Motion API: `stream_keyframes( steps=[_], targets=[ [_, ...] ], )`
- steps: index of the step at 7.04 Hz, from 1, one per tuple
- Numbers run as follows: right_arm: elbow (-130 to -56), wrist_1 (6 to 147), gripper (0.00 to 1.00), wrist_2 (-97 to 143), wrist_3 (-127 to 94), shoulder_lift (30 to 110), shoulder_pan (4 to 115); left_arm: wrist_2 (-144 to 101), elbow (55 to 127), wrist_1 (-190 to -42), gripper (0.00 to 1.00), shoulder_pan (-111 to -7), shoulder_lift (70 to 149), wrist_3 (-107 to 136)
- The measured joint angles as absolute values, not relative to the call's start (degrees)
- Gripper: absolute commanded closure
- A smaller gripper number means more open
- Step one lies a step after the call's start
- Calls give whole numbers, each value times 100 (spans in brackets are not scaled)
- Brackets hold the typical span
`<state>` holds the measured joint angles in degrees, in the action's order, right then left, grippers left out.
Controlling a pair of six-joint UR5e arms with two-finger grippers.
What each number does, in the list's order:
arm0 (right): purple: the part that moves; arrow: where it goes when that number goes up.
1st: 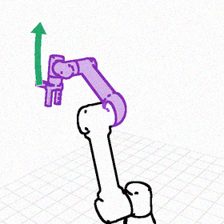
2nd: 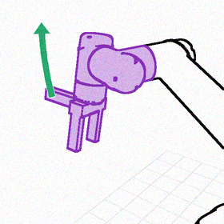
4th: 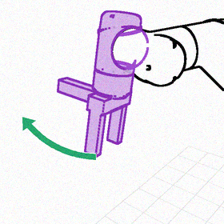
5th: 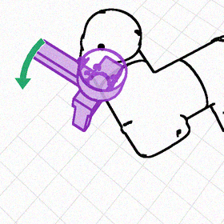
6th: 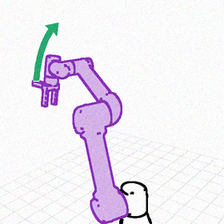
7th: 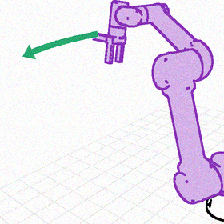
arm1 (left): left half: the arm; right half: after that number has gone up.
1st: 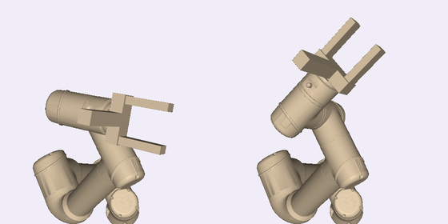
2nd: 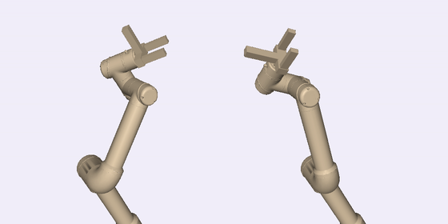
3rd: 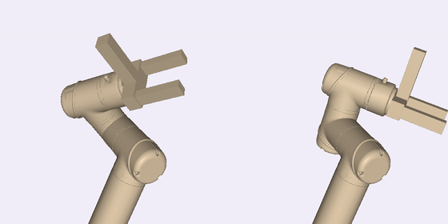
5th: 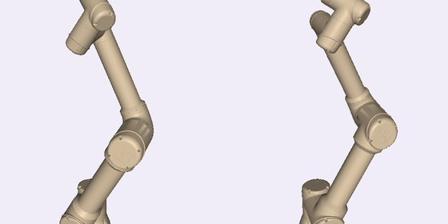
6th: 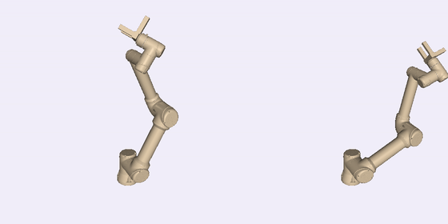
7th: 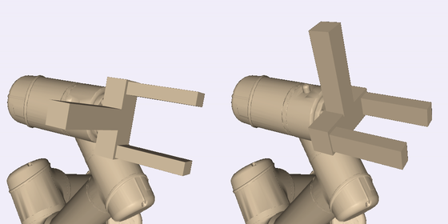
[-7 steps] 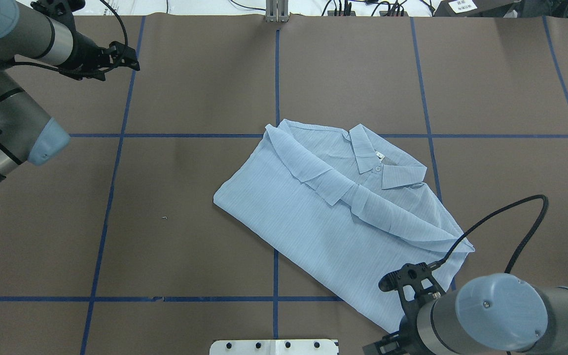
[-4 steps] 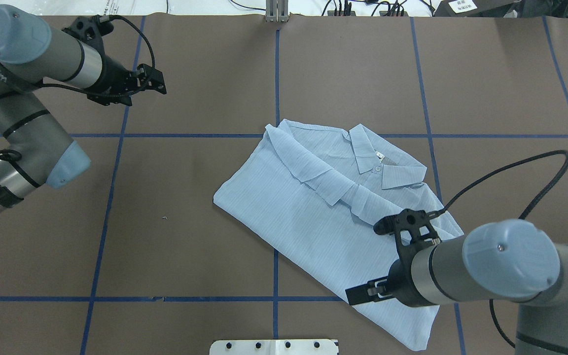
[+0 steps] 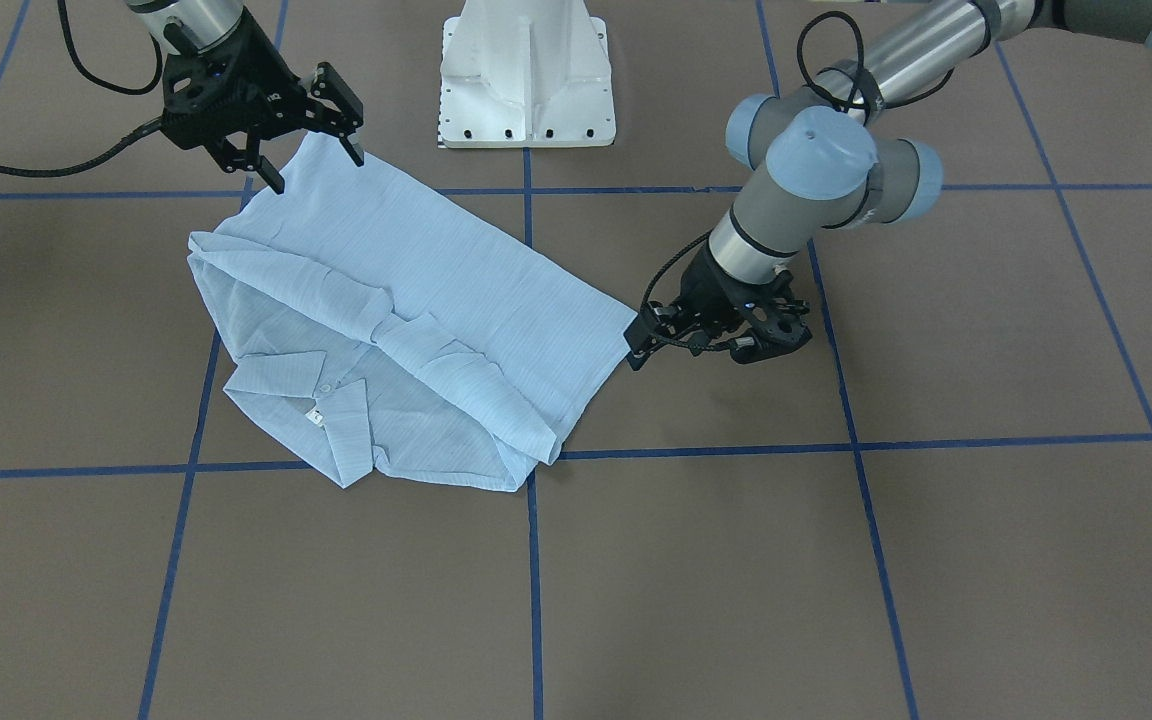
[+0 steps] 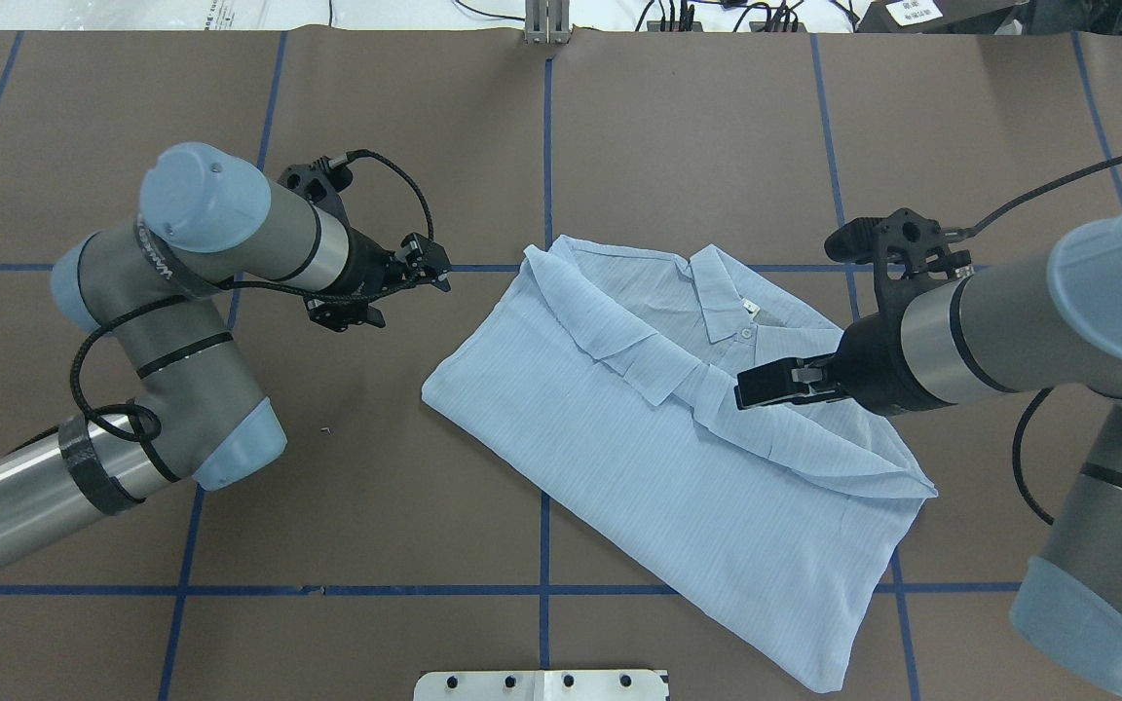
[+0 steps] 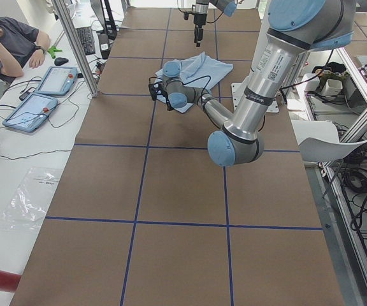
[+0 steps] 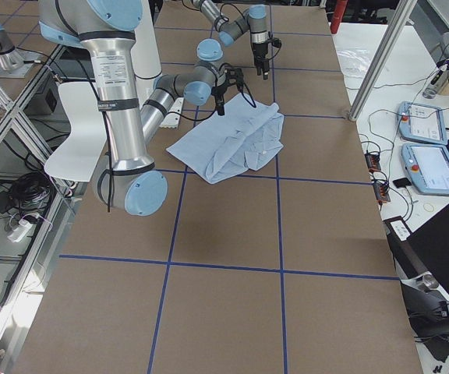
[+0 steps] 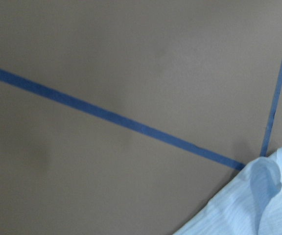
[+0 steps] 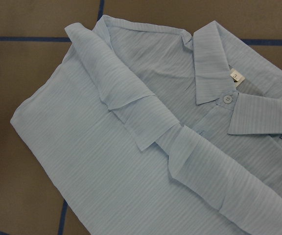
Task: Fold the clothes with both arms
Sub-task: 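Move the left gripper to the near shirt edge while the right reaches the collar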
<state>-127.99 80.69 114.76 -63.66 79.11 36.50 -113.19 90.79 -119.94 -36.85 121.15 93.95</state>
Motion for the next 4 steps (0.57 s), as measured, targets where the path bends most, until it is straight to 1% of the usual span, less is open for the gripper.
stream_keyframes(
  steps=[2, 4],
  targets=[
    [-12728, 8076, 0, 11521, -6332, 7910, 3774, -10966, 9282, -11550, 6, -3226, 12138, 9594],
    [-12712, 8077, 0, 11512, -6330, 7910, 3792, -10714, 9223, -11418, 8, -2941, 12102, 9673]
  ],
)
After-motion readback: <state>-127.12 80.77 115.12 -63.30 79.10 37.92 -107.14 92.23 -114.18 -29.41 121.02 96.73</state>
